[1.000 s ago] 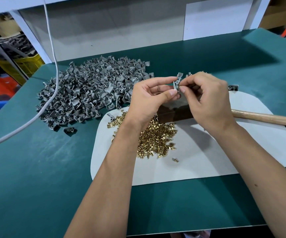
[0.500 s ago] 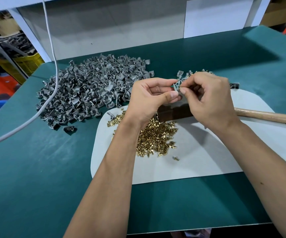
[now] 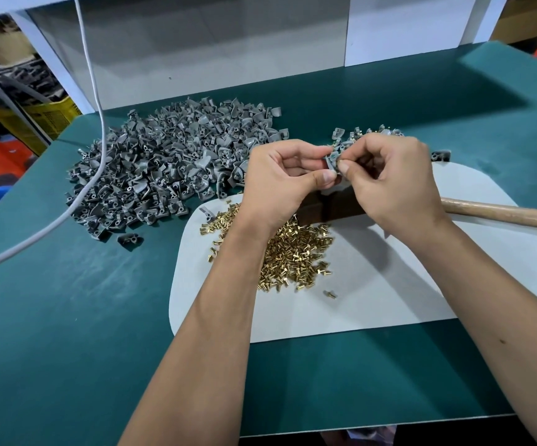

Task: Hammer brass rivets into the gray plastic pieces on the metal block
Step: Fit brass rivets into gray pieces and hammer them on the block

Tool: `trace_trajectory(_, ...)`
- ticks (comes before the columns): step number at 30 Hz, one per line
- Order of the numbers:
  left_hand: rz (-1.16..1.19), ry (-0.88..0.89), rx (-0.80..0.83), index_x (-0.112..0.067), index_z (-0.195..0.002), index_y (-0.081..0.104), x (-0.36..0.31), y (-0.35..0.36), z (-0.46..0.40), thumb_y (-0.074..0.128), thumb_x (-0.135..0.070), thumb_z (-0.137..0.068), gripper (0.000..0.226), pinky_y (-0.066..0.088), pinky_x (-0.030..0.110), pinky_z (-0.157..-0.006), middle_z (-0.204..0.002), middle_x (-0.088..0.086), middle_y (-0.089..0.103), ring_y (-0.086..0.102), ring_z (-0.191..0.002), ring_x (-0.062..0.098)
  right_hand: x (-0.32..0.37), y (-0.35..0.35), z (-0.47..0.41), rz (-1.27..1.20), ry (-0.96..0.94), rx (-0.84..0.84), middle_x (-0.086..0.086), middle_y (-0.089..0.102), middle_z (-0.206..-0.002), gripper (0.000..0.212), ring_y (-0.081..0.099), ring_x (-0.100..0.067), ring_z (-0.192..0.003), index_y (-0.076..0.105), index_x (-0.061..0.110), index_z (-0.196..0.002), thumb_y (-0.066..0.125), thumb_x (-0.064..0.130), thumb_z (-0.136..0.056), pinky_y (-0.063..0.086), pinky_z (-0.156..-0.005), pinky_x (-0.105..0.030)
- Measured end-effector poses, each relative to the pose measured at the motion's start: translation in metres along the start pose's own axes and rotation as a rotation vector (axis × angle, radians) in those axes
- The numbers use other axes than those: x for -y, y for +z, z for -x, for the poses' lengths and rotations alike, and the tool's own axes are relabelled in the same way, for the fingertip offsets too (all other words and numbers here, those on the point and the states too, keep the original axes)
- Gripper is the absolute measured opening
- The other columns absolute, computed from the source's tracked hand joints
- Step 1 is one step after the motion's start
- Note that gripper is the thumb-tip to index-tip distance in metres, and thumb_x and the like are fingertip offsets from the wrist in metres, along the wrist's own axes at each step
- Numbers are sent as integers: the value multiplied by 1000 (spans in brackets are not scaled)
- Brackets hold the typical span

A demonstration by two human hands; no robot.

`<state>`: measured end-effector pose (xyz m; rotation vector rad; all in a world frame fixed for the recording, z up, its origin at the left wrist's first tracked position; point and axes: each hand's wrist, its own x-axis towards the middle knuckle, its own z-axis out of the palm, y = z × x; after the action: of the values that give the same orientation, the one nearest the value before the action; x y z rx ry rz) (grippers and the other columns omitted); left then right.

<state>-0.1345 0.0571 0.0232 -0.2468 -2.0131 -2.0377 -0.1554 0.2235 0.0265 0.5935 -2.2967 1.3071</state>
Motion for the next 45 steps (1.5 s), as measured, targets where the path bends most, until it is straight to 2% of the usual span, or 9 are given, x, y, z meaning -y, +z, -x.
trace_trajectory(12,-230,48,-28,-6,-92,74,0,9,0,81,13,-75,25,61,25,-77,-78,0,74,73,-74,10,-2,-5,-3,96,3,39,13,62,-69,10,58,7,-63,75,13,-83,71,4,-84,40,-62,-5)
trace_trajectory(15,-369,117,-38,-11,-85,77,0,10,0,81,-4,-81,9,61,31,-81,-84,-3,77,75,-82,10,-2,-10,-5,183,-56,67,12,58,-71,11,56,10,-67,76,13,-86,69,5,-85,36,-65,-1)
trace_trajectory(19,-630,148,-54,-22,-82,78,4,8,0,80,-21,-82,3,53,25,-84,-88,-13,73,65,-92,4,-2,-18,-9,208,-93,124,8,64,-76,8,56,-6,-68,78,12,-89,72,6,-88,37,-69,-1)
trace_trajectory(24,-687,132,2,-25,-78,74,8,3,-1,79,-17,-85,12,43,27,-103,-103,-14,74,53,-116,9,-12,-44,-17,242,70,135,8,68,-74,7,60,-8,-68,73,22,-86,71,22,-93,37,-63,-4)
trace_trajectory(26,-699,134,28,-28,-78,73,7,-1,-2,79,-17,-85,15,40,26,-105,-108,-15,73,50,-121,9,-22,-59,-20,436,170,265,6,68,-68,17,62,-12,-62,68,22,-76,71,25,-92,41,-56,-10)
trace_trajectory(30,-698,129,41,-26,-80,75,4,-4,-1,80,-16,-85,12,38,26,-107,-111,-12,72,49,-123,8,-35,-81,-18,695,302,618,-2,73,-74,16,67,-24,-75,73,21,-73,73,28,-87,53,-66,-32)
trace_trajectory(36,-681,104,-7,-23,-85,77,4,-1,0,83,-20,-82,8,36,20,-105,-112,-12,71,50,-123,9,-37,-85,-16,669,232,702,9,69,-71,24,64,-11,-71,63,26,-67,75,20,-87,52,-66,-34)
trace_trajectory(40,-666,96,8,-23,-82,76,6,4,0,84,-19,-81,8,39,28,-107,-112,-11,71,51,-121,9,-40,-88,-19,589,259,607,-5,71,-87,9,63,-29,-84,63,18,-88,64,21,-97,53,-80,-44)
trace_trajectory(45,-577,23,-2,-25,-75,75,9,5,-1,84,-14,-79,16,45,40,-107,-110,-8,73,60,-118,11,-16,-89,-27,291,184,323,5,67,-77,10,59,-16,-72,61,22,-90,64,26,-98,42,-67,-33)
